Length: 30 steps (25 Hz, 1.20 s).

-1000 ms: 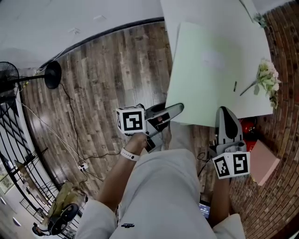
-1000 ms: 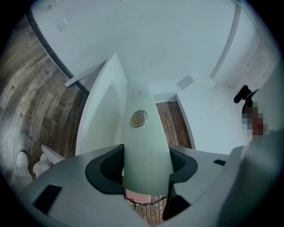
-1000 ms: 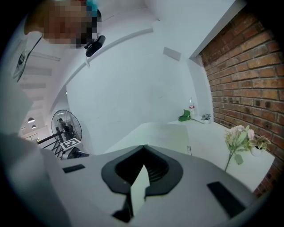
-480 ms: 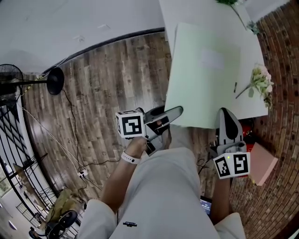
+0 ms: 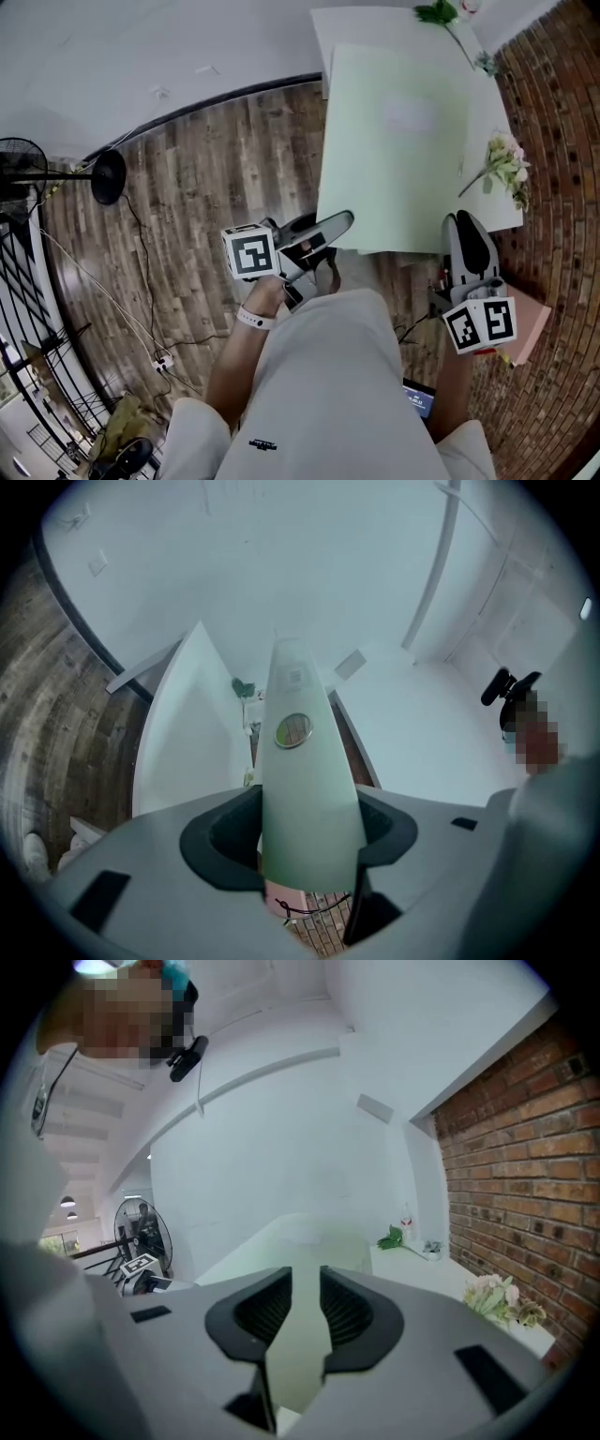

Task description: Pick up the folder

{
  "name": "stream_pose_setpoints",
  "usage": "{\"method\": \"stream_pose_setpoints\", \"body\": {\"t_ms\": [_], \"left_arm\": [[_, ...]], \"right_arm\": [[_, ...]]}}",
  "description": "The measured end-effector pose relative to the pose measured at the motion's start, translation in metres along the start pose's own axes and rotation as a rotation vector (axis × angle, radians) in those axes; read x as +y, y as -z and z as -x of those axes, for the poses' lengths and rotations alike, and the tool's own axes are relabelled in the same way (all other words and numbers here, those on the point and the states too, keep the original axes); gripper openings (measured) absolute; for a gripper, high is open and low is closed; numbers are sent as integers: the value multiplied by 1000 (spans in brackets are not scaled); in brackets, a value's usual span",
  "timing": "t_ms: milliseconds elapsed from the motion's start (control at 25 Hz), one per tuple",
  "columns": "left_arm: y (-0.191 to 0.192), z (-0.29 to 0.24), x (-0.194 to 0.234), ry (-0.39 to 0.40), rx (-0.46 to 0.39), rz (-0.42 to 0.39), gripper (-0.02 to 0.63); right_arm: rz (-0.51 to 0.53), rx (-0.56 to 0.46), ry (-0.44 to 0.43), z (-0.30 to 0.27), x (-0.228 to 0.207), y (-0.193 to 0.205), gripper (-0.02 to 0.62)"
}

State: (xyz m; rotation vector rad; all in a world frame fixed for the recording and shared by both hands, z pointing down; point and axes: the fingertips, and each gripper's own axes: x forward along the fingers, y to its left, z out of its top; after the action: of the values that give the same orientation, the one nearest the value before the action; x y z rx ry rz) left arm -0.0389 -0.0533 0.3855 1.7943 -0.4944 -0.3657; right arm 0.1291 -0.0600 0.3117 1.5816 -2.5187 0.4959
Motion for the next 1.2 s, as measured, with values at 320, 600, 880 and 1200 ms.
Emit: {"method": "stream_pose_setpoints", "body": {"t_ms": [320, 600, 880, 1200], "left_arm": [[-3, 10, -20, 31, -4, -43, 252], [-5, 11, -47, 82, 11, -64, 253], [3, 8, -65, 153, 42, -91, 253], [13, 4, -70, 167, 69, -100, 253]], "right_arm": [[-99, 143, -114, 9, 1, 10, 479], [-185, 208, -200, 2, 8, 17, 578], [-291, 258, -281, 1, 6, 23, 591], [-300, 293, -267, 6, -3, 34, 591]]}}
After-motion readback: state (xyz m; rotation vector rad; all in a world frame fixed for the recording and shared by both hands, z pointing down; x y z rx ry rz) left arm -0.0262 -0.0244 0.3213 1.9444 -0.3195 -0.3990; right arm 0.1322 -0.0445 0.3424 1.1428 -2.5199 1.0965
